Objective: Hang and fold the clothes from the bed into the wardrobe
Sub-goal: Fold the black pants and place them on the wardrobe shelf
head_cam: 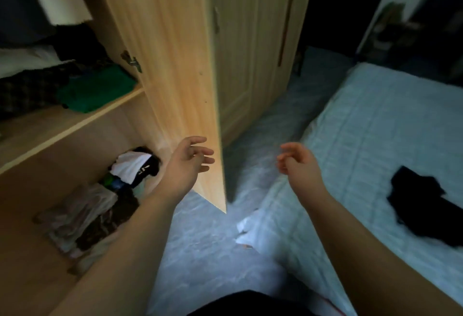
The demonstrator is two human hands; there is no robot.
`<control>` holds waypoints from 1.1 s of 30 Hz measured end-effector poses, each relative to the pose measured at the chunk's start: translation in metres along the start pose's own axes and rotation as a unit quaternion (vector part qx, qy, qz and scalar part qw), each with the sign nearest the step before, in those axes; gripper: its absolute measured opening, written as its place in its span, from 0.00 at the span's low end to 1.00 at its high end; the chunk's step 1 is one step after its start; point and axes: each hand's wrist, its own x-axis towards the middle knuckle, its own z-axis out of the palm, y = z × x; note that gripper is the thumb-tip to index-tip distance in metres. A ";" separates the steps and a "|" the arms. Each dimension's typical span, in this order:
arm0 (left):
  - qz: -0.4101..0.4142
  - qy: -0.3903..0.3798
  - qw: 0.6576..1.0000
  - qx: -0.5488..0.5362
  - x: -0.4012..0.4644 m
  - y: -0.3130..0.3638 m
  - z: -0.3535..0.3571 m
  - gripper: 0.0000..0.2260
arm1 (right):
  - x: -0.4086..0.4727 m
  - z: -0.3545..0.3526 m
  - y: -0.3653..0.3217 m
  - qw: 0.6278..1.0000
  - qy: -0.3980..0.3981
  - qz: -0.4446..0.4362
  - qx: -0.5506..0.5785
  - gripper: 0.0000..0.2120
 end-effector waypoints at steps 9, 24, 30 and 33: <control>0.004 -0.161 0.987 0.024 0.017 0.010 0.276 0.16 | 0.008 -0.257 0.037 0.990 0.132 0.051 -0.029 0.19; -0.155 -0.306 0.932 0.115 0.005 -0.104 0.676 0.16 | 0.036 -0.578 0.228 0.927 0.251 0.275 -0.050 0.18; -0.152 -0.321 0.912 0.206 0.035 -0.206 0.730 0.17 | 0.066 -0.599 0.330 0.909 0.249 0.318 -0.099 0.20; -0.126 -0.331 0.906 0.231 0.046 -0.251 0.757 0.21 | 0.082 -0.601 0.376 0.910 0.219 0.326 -0.136 0.27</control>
